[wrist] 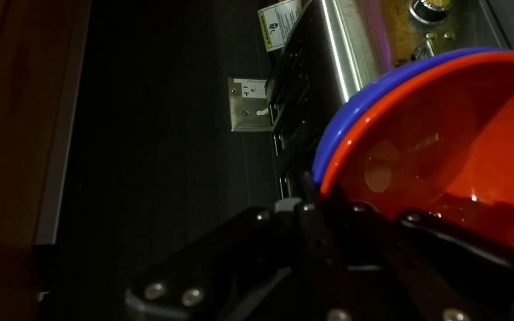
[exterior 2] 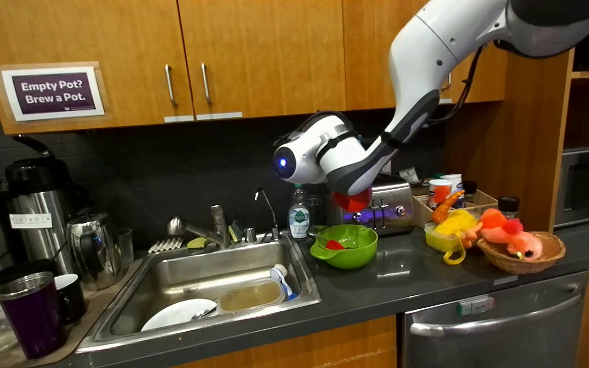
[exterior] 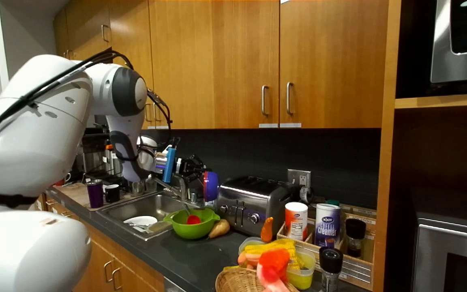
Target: Pour the contents from the right bowls into the green bowl
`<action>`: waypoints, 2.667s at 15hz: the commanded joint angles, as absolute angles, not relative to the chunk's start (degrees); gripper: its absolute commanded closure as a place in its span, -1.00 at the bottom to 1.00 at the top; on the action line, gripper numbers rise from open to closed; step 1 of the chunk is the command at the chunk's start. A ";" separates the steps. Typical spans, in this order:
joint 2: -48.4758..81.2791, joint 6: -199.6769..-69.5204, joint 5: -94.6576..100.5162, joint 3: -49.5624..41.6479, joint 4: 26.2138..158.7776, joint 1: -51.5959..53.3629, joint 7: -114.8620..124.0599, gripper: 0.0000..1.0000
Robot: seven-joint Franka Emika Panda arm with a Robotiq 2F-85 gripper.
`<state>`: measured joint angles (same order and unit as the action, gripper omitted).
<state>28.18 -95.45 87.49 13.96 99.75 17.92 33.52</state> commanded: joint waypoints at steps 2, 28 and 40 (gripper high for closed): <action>26.59 -97.88 84.56 14.23 100.16 17.42 30.94 0.96; 13.32 -126.63 44.88 6.86 107.78 7.12 17.69 0.96; 7.70 -138.44 30.58 0.71 117.77 2.48 13.04 0.96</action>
